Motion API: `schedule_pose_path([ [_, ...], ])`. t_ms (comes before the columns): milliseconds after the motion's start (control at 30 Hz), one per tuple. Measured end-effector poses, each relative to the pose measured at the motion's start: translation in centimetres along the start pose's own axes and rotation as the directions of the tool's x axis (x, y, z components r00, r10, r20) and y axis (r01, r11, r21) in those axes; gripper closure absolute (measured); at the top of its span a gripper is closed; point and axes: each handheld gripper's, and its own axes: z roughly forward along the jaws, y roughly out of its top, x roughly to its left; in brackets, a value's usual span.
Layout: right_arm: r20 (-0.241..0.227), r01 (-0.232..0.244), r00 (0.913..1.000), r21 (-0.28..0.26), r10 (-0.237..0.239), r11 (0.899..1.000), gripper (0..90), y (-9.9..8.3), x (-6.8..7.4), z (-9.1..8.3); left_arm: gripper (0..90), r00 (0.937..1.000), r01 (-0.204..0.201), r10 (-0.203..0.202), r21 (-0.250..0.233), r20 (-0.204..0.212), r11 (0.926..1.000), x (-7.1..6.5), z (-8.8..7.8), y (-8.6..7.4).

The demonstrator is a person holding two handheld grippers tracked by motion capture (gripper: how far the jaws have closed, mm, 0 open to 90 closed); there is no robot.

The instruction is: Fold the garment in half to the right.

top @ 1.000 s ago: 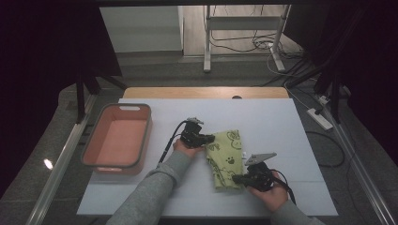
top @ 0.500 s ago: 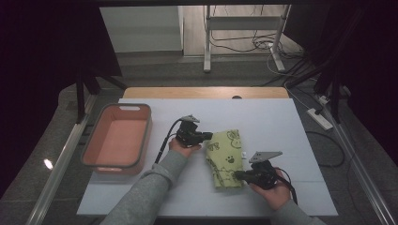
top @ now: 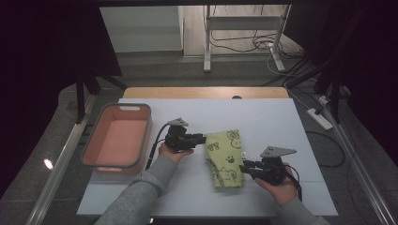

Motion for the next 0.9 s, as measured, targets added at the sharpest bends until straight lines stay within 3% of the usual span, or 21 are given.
schedule_pose_path([
  [233,0.039,0.011,0.9992,-0.051,-0.009,0.999,52.4,0.1,-0.3,-0.6,61.2,0.9999,-0.014,0.014,-0.006,-0.001,0.9999,-0.4,-0.5,-0.1],
  [500,0.067,0.023,0.9976,-0.055,-0.019,0.998,40.9,0.1,-0.5,-0.8,52.0,0.9996,-0.023,0.023,0.015,-0.018,0.9996,-0.6,-0.8,-0.3],
  [900,0.077,0.031,0.9967,-0.08,-0.025,0.996,36.3,0.2,-0.9,-1.6,35.8,0.9997,0.014,-0.013,0.056,-0.019,0.9983,-0.5,-1.9,0.0],
])
